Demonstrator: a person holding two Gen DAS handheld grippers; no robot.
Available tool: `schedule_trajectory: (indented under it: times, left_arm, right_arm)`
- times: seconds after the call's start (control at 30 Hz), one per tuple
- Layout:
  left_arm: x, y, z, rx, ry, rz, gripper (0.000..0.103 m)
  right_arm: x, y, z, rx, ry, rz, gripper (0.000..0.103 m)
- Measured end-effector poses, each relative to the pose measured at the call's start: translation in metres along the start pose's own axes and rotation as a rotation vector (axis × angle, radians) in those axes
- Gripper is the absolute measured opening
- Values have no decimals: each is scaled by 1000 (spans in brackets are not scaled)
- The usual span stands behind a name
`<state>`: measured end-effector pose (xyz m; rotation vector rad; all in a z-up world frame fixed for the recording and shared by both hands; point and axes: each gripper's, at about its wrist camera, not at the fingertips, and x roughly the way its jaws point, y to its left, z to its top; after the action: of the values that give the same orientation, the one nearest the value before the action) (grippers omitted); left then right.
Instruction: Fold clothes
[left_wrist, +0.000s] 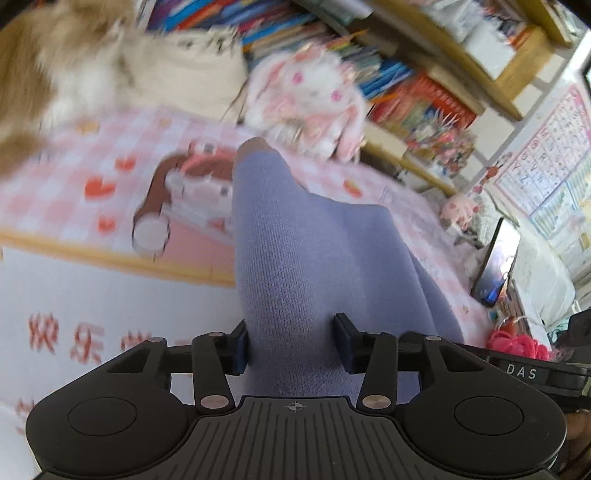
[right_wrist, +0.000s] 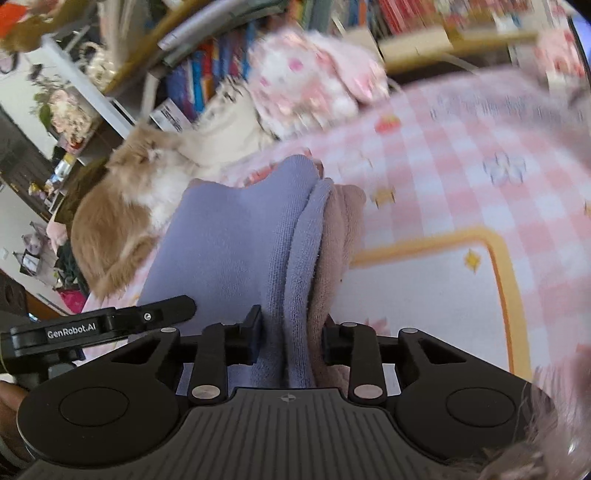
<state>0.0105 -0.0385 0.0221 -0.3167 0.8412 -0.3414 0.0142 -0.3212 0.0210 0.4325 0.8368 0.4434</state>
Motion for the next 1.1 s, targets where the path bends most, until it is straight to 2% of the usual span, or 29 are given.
schedule_trajectory:
  times: [0.27,0.7,0.97,1.1]
  left_arm:
    - [9,15,39,11,-35,4,45]
    - [57,59,99,-29,-56,6,45]
    - [82,85,125,-49,-44,-4,45]
    - [89,91,129,-60,-59,17,45]
  right_arm:
    - [25,15,33,-59,-41,-1,27]
    - [95,27,90,-74,-46,-57,27]
    - [130,27,111,-59,-44,-69,27]
    - [143,29,115,-67,-53,-81,27]
